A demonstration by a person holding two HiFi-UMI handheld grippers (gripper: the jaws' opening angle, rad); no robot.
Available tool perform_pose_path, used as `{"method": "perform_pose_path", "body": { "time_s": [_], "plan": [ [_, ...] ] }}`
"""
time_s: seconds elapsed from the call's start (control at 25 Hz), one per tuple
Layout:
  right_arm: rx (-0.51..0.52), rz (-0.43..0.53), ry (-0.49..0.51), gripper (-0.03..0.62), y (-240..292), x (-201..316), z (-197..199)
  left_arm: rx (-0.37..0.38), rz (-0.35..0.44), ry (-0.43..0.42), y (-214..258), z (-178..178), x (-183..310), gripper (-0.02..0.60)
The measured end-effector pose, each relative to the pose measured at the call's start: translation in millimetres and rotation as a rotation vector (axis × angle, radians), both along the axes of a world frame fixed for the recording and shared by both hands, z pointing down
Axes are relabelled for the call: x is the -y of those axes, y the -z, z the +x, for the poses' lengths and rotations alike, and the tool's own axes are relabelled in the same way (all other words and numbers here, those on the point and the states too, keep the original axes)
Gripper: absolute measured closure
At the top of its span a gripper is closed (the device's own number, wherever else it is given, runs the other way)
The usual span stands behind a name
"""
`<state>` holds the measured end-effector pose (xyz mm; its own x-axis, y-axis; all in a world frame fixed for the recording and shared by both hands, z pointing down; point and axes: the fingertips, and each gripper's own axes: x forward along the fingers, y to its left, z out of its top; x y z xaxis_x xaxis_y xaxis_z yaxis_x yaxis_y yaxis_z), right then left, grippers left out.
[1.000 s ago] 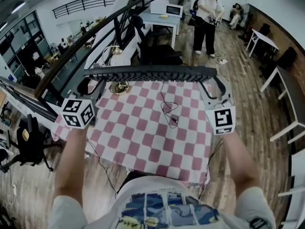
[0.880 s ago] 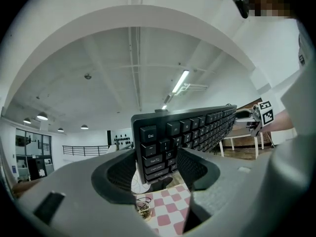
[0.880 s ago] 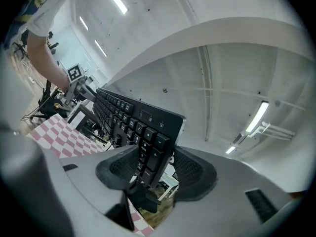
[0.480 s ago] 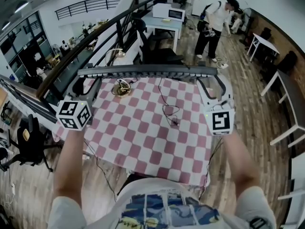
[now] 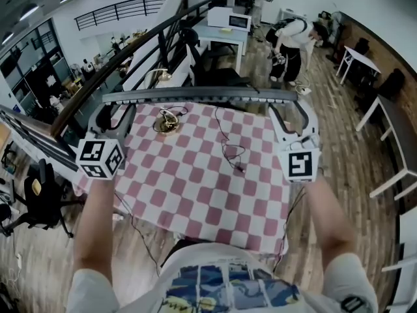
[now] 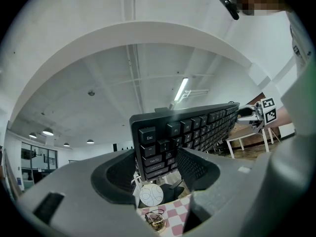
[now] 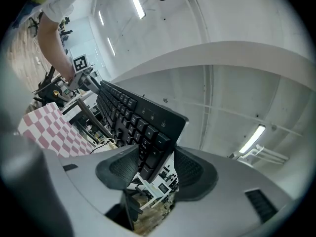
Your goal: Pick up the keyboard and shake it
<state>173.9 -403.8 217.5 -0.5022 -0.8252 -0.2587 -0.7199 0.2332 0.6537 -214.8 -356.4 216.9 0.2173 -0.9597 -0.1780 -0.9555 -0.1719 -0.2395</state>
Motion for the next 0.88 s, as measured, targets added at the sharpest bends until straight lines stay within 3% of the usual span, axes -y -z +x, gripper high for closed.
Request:
{"method": "perform_pose_path", "body": {
  "time_s": [0.88],
  "plan": [
    [-0.003,0.013,-0.026,0.379,10,-11,10,0.027,0.04,-0.005,15,8,-14,0.324]
  ]
}}
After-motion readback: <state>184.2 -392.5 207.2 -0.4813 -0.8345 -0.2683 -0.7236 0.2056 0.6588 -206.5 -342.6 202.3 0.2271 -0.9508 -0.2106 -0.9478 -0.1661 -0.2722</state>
